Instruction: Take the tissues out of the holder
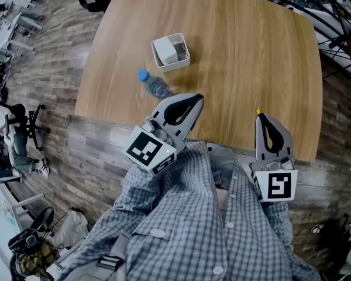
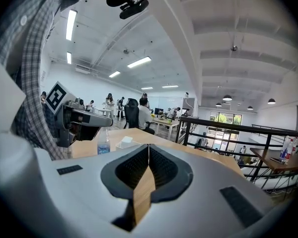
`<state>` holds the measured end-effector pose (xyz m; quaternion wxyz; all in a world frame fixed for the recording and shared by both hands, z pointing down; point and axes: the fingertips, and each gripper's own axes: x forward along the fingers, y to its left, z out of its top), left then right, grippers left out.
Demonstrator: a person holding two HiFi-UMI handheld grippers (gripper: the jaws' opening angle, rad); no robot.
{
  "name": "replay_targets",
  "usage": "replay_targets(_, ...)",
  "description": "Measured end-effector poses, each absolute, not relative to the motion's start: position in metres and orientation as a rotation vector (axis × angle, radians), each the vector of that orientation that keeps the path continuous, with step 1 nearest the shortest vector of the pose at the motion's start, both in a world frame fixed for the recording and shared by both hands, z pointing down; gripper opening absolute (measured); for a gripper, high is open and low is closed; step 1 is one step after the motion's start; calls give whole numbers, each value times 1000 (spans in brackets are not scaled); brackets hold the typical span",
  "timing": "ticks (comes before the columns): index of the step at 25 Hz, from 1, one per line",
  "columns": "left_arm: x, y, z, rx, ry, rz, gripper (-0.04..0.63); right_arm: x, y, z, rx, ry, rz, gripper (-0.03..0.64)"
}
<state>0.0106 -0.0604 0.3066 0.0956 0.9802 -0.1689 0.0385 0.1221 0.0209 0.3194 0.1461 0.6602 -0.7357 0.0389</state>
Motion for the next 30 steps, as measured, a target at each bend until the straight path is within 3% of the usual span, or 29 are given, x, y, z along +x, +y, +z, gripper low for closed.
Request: replay_targets(30,36,-154,337,2774,-972,170,9,174,-54,336,1712,-2232,121,14)
